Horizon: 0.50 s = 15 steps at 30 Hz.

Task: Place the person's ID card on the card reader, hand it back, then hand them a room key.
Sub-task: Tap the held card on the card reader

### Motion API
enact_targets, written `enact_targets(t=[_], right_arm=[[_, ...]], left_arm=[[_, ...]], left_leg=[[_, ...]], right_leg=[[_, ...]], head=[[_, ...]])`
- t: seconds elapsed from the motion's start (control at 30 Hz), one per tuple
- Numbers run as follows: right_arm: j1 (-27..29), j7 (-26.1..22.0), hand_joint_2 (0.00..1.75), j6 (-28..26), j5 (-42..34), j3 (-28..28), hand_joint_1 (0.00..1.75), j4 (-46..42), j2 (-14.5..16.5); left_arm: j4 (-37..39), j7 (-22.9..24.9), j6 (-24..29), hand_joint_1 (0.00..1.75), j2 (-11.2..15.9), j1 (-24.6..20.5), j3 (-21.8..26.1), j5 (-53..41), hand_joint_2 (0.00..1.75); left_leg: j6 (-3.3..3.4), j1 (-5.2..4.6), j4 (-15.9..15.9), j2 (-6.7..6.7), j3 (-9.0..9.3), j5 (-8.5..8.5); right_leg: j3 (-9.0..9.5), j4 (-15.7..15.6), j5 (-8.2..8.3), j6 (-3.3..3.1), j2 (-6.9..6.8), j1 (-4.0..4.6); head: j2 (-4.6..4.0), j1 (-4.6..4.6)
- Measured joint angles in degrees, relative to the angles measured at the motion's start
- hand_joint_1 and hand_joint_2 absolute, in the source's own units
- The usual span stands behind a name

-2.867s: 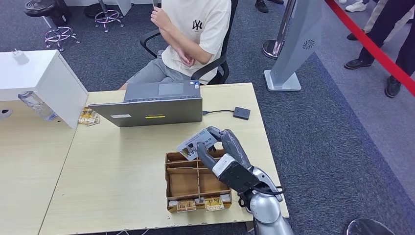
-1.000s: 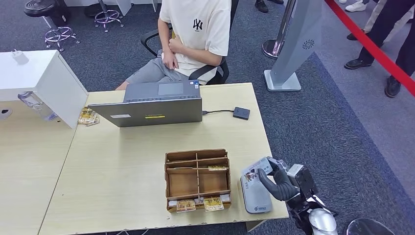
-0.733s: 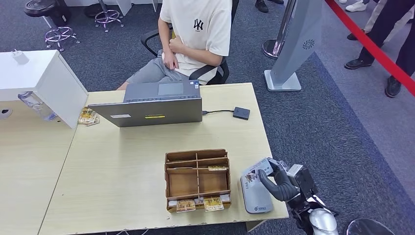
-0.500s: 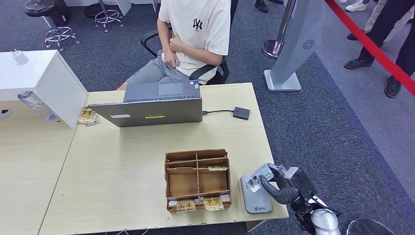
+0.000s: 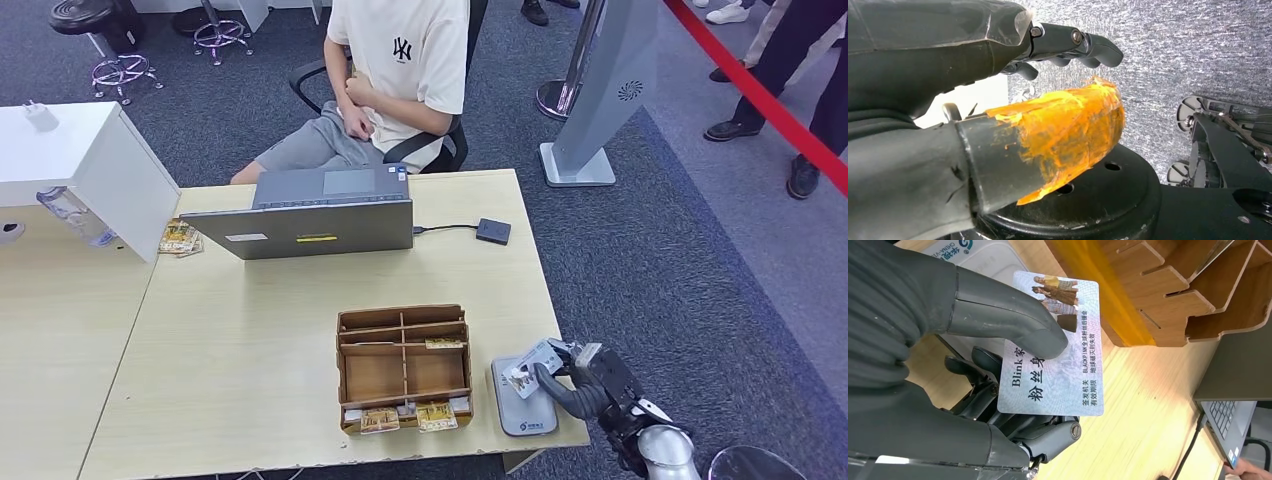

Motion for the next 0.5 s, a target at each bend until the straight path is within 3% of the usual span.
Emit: enact_targets(t=[0.5], right_arm=[[-2.21, 1.11, 1.75, -3.97, 3.81, 0.85, 1.75, 1.05, -0.39]], left_arm=[[0.00, -0.14, 0.02, 0.00, -0.01, 0.03, 1.15, 0.00, 0.00]], left_leg=[[0.00, 0.00, 0.00, 0.00, 0.00, 0.00]], right_leg=[[0.00, 0.00, 0.00, 0.00, 0.00, 0.00]], head=[[0.00, 0.00]])
